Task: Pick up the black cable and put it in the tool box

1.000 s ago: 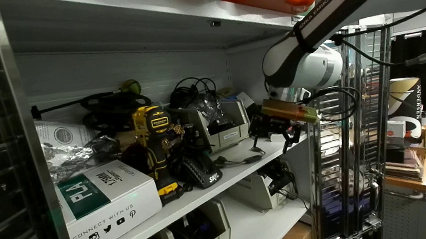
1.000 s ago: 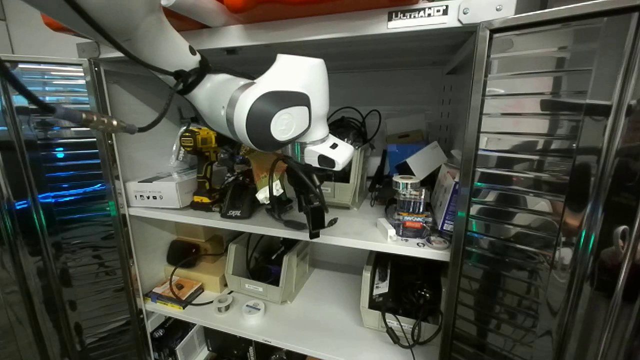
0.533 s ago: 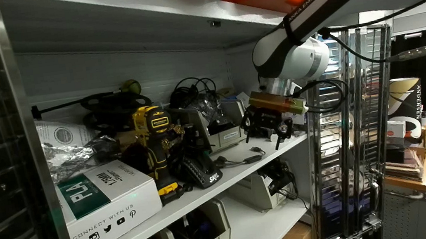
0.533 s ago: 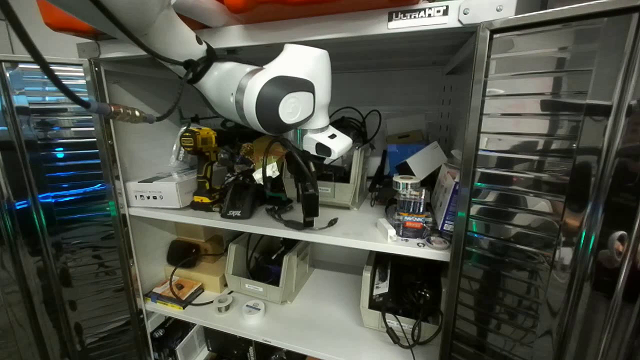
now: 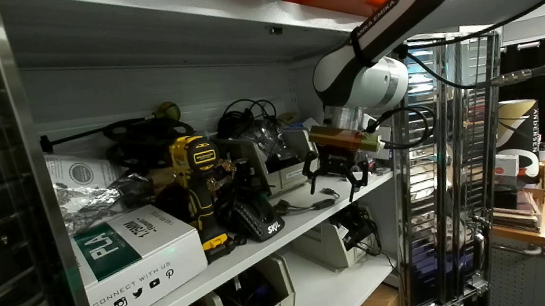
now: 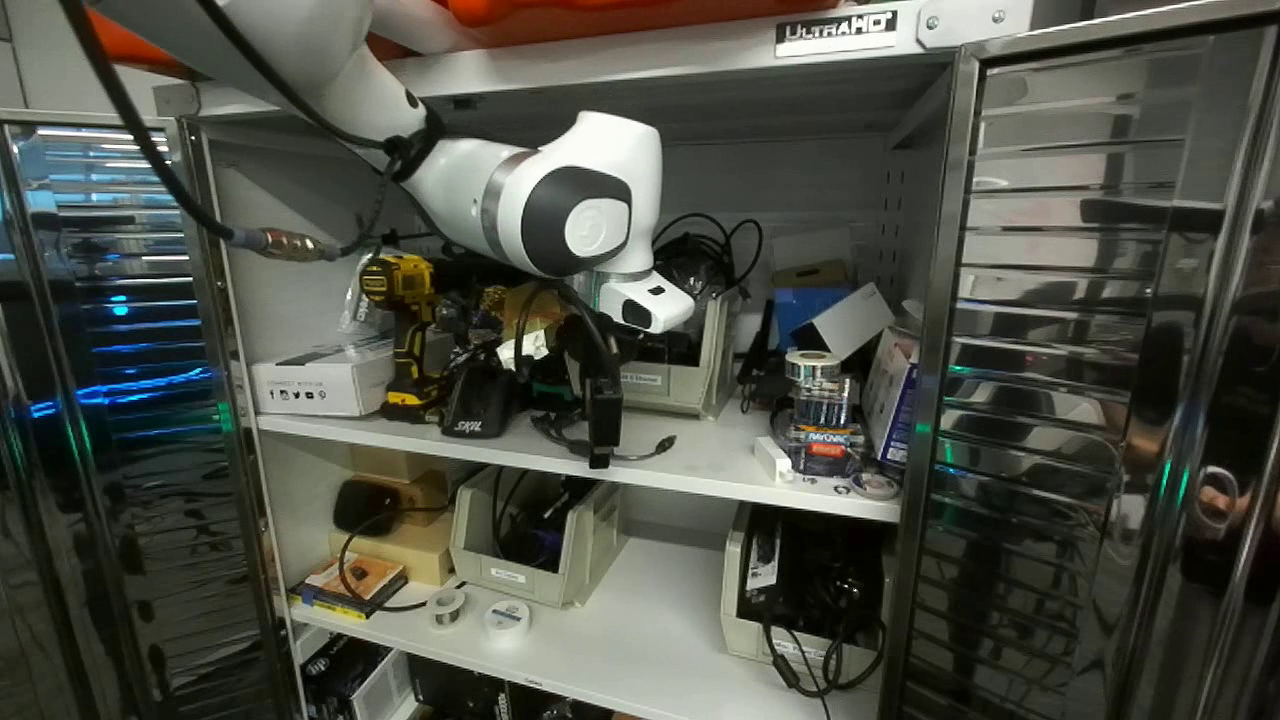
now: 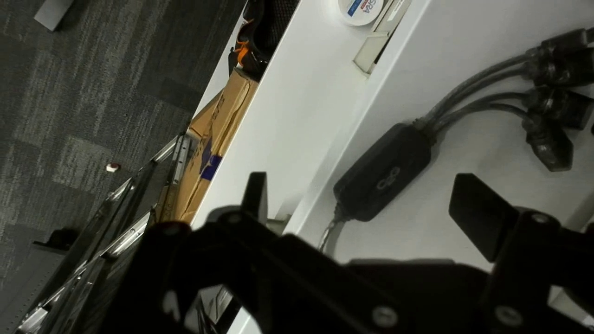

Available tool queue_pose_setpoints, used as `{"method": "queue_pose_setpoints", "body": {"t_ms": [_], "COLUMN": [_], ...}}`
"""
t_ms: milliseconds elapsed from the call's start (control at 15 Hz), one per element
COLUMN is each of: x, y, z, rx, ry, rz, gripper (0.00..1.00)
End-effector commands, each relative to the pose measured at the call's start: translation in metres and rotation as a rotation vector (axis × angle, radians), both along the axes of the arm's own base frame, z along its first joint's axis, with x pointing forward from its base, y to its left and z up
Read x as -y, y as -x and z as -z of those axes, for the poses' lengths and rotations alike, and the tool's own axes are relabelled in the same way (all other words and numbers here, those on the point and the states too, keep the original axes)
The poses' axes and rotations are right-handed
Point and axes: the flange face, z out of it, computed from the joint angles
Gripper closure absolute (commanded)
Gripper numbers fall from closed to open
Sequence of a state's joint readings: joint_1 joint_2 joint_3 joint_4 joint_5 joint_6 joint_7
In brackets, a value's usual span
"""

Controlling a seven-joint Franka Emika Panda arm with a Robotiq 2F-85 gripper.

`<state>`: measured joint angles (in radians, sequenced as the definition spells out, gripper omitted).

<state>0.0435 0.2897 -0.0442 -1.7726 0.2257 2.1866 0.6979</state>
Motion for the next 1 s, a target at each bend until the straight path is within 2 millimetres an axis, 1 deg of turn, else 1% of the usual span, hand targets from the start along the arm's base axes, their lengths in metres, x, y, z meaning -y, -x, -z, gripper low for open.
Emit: {"method": "queue_pose_setpoints", "body": {"t_ms": [0, 267, 533, 867, 933], "x": [-0.018, -0.026, -0.024, -0.022, -0.023], "y": [-0.012, -0.017, -0.021, -0.022, -0.022], "z": [0.002, 0.004, 0.001, 0.007, 0.008], "rx": [-0.016, -0.002, 0.004, -0.008, -0.009], "ry": [0.003, 0.027, 0.049, 0.094, 0.100], "rz": [0.010, 0.018, 0.029, 0.018, 0.012], "gripper": [0.00, 0.00, 0.00, 0.00, 0.05]}}
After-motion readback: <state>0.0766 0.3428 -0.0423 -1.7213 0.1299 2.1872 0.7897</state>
